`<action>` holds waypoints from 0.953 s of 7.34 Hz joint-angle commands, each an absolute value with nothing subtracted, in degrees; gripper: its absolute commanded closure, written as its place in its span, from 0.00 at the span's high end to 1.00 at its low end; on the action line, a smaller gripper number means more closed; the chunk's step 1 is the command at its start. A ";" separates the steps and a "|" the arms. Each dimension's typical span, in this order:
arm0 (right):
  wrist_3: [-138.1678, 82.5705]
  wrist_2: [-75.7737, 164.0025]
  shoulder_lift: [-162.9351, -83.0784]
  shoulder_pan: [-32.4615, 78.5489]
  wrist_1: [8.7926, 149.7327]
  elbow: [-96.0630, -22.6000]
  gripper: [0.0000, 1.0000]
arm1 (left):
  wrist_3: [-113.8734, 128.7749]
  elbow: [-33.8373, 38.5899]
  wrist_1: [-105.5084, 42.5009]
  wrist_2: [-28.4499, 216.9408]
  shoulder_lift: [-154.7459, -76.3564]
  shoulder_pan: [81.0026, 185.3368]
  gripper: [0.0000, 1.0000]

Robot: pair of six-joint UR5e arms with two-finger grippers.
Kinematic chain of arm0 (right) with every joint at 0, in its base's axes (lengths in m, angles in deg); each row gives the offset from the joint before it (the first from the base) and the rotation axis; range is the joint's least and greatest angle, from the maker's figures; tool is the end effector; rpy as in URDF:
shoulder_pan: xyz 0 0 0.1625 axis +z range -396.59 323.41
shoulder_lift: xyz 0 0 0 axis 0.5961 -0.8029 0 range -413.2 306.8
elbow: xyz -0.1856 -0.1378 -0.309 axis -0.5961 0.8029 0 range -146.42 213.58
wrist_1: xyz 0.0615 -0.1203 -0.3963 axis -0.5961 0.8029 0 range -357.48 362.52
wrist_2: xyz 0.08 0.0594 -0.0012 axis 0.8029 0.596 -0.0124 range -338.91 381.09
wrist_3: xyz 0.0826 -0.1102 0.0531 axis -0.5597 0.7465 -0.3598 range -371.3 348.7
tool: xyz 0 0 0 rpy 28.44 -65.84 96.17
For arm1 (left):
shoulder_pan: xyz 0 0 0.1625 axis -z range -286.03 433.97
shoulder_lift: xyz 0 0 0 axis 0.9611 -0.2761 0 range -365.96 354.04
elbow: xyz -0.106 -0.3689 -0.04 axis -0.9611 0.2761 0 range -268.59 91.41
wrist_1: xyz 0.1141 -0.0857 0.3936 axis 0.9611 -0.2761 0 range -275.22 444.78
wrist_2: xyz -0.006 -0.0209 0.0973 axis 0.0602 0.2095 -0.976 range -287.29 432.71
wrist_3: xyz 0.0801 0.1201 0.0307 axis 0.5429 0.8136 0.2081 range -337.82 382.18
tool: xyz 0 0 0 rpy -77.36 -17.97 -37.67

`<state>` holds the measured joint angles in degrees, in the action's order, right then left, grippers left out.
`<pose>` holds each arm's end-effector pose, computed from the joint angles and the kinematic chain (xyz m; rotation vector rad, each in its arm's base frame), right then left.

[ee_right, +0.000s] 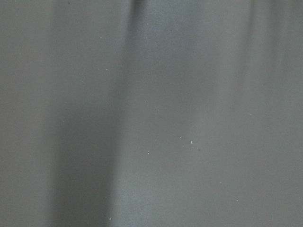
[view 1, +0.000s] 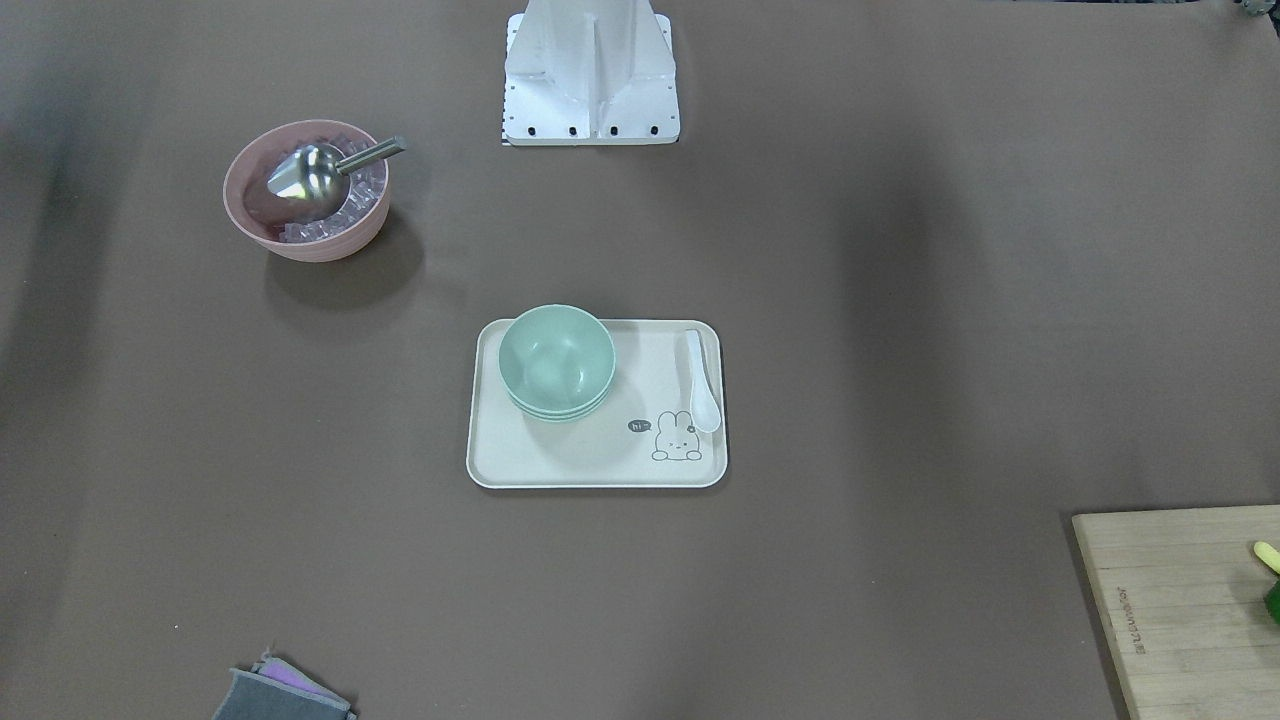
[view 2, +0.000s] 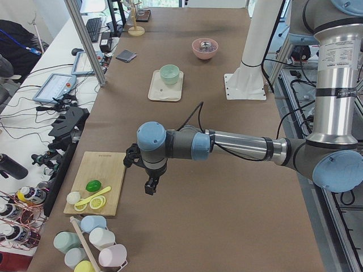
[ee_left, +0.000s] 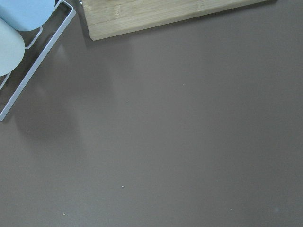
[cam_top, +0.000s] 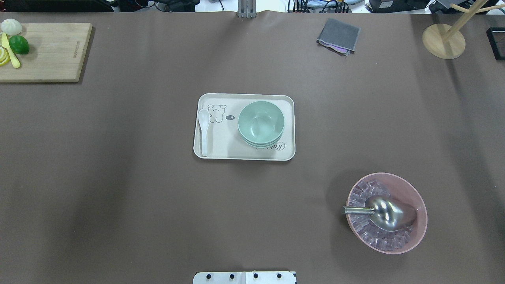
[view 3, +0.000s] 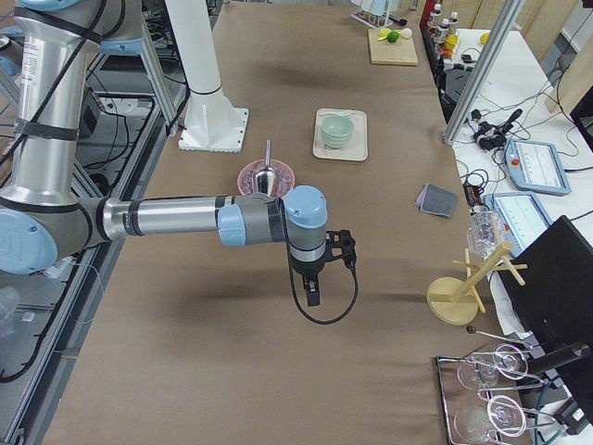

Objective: Stack green bowls together

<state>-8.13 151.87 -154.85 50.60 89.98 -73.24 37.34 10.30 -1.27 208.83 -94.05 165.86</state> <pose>0.0157 -0.4324 0.6021 0.1310 -0.7108 -0.1474 -0.0430 -0.4849 0.5969 0.1692 0.7904 0.2402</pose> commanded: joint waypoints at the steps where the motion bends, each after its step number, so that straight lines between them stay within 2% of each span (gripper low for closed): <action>1: -8.13 151.96 -154.89 50.60 89.97 -73.04 1.00 | 37.04 10.37 -1.27 208.94 -94.02 165.91 0.98; 7: -8.05 152.05 -155.42 50.60 89.97 -72.68 1.00 | 36.95 10.28 -1.09 208.50 -93.33 165.91 0.98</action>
